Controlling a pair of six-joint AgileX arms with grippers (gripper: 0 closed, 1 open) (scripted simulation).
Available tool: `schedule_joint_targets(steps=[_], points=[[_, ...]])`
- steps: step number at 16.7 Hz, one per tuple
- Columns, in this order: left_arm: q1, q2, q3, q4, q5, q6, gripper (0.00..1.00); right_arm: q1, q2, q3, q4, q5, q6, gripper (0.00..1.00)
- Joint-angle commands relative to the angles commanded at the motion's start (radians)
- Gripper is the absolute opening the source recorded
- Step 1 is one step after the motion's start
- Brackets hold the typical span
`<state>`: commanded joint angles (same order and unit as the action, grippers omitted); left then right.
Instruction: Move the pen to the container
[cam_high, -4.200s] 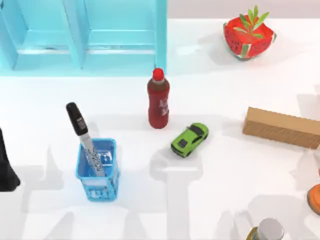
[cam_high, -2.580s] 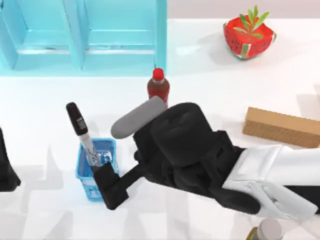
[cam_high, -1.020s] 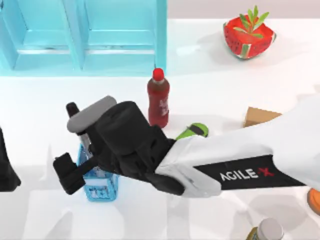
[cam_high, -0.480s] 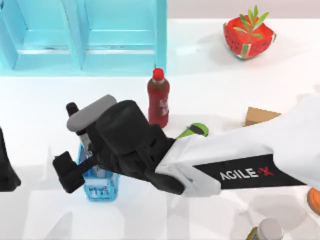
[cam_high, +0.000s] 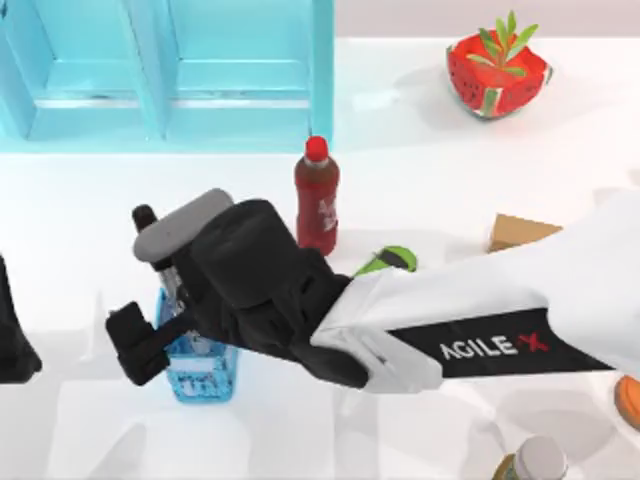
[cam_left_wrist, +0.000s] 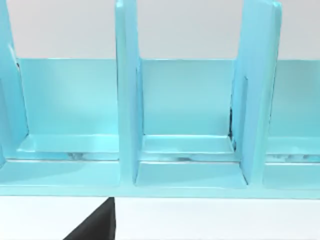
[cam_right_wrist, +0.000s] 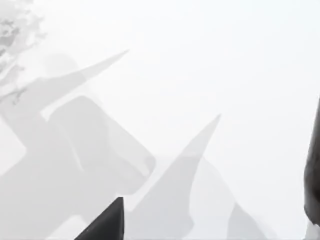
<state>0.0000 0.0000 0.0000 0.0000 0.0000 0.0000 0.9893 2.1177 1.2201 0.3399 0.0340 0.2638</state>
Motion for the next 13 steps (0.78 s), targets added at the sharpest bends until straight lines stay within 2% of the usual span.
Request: schedule_joint_targets(steps=[13], points=[[0.0, 0.0, 0.0, 0.0, 0.0, 0.0, 1.0, -0.161, -0.389, -0.1, -0.299, -0.139, -0.087, 0.0]])
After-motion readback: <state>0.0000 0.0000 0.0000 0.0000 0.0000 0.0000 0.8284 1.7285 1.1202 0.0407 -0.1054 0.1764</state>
